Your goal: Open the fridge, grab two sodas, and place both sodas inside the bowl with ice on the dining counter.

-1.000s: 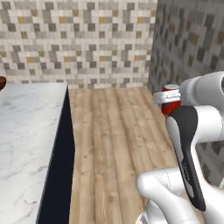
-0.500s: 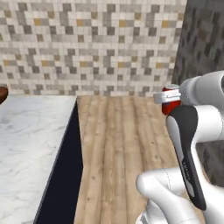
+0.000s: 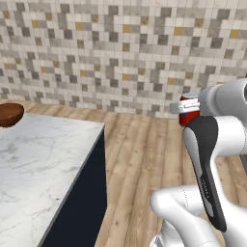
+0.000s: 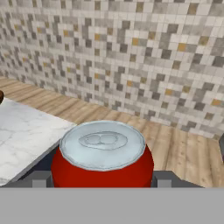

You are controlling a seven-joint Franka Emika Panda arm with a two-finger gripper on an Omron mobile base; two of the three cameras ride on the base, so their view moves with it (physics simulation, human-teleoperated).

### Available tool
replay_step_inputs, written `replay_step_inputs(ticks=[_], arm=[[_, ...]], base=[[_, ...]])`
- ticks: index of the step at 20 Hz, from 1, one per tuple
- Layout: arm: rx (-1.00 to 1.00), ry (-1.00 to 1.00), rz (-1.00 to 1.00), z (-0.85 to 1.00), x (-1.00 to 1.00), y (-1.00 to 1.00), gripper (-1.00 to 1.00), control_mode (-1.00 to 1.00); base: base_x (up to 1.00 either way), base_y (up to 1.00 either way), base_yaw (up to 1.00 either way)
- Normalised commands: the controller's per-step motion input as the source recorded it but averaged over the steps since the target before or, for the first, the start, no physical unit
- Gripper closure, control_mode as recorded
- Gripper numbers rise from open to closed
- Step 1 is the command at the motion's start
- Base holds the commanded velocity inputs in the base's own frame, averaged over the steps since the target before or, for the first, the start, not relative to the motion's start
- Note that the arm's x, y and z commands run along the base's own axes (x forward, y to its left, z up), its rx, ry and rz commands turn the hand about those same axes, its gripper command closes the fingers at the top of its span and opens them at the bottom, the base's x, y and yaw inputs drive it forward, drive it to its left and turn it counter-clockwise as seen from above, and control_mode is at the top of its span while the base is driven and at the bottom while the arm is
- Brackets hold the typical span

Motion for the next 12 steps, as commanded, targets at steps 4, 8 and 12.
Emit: replay_step_inputs(ticks=[4,8,12], arm=[[0.00,0.00,0.00,0.00,0.00,0.00,1.00,1.00],[0.00,0.00,0.00,0.00,0.00,0.00,1.00,1.00],[0.00,0.00,0.00,0.00,0.00,0.00,1.00,1.00]], base=[[0.98,-0.16,0.49],[1.00,-0.21,0.47],[1.00,-0.21,0.46]])
